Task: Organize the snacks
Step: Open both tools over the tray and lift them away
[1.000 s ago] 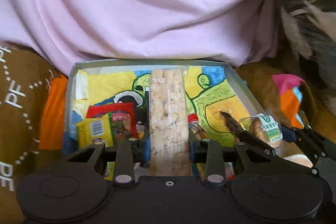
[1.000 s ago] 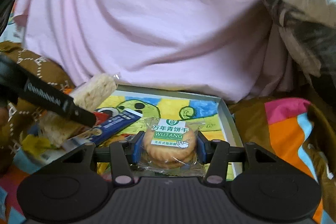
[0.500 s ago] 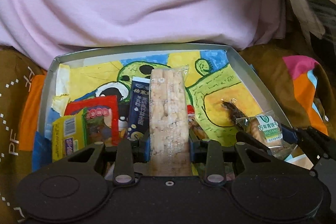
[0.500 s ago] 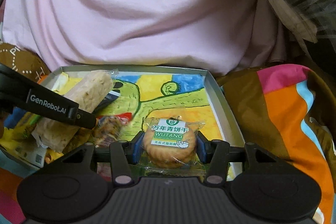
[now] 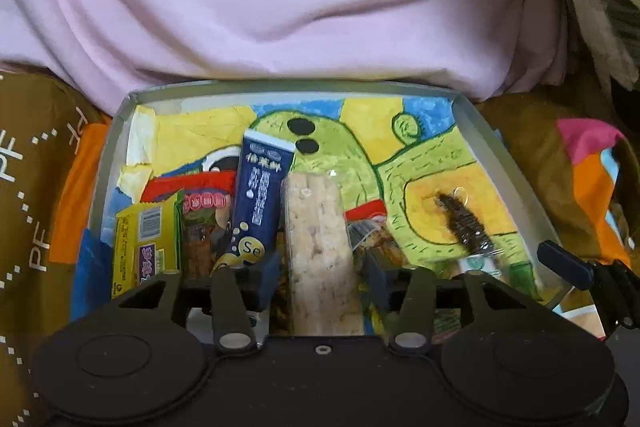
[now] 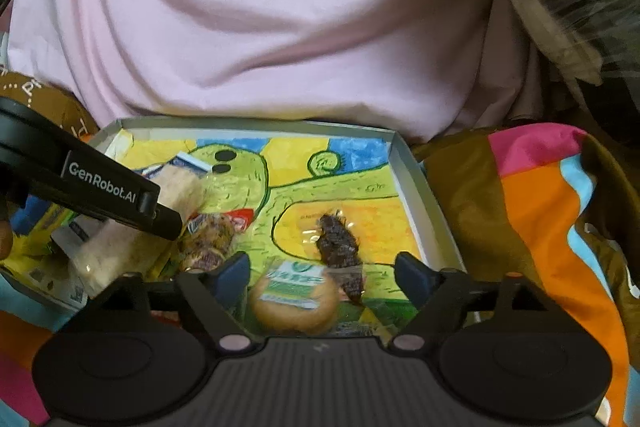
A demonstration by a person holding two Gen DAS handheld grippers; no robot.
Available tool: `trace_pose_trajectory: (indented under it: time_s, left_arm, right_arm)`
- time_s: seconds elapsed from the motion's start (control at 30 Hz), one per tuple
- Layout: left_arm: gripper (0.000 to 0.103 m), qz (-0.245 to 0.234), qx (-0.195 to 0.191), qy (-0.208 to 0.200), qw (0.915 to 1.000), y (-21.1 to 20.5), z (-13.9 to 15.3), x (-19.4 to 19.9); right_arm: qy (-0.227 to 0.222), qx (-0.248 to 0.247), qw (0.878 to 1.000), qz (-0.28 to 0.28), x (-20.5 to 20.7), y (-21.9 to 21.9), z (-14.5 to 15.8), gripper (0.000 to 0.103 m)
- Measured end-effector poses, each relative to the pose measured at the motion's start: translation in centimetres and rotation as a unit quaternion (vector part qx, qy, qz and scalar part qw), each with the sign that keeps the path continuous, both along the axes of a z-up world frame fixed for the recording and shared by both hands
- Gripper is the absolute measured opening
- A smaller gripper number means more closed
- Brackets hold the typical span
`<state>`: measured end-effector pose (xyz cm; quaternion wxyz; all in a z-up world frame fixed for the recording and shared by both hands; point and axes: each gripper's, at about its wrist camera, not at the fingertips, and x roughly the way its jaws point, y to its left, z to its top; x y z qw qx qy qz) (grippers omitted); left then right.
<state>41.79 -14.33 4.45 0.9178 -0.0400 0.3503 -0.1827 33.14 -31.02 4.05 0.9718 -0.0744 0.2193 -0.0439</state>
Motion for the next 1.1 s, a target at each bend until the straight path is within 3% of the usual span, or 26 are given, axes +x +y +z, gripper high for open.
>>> trace_pose_trajectory:
  time_s: [0.13,0.23,0.4,0.7,0.93,1.1]
  left_arm:
    - [0.069,-0.006,-0.011,-0.021,0.9997,0.0,1.3,-1.2]
    - [0.084,-0.004,-0.026,-0.036,0.999,0.3,2.5,-2.4]
    - [0.099,0.001,-0.039,-0.069,0.9969,1.4,4.3,-5.1]
    - [0.102,0.027,-0.04,-0.128,0.9906,4.3,6.6,-10.8]
    - [0.102,0.033,-0.026,-0.156,0.9868,6.6,7.2,-15.0]
    - [0.102,0.065,-0.014,-0.175,0.9824,8.5,6.9,-18.1]
  right_arm:
    - [-0.015,0.012,1.0,-0.004,-1.0,0.0,0.9,0.094]
    - [-0.028,0.011,0.999,-0.011,-2.2,0.3,1.7,0.101]
    - [-0.032,0.022,0.999,-0.011,-4.6,0.6,3.0,0.103]
    - [-0.061,0.015,0.998,0.009,-9.8,2.8,5.2,0.103]
    - [-0.078,0.03,0.996,0.019,-13.6,4.5,6.3,0.103]
    - [-0.084,0.03,0.995,0.034,-16.2,5.9,6.7,0.103]
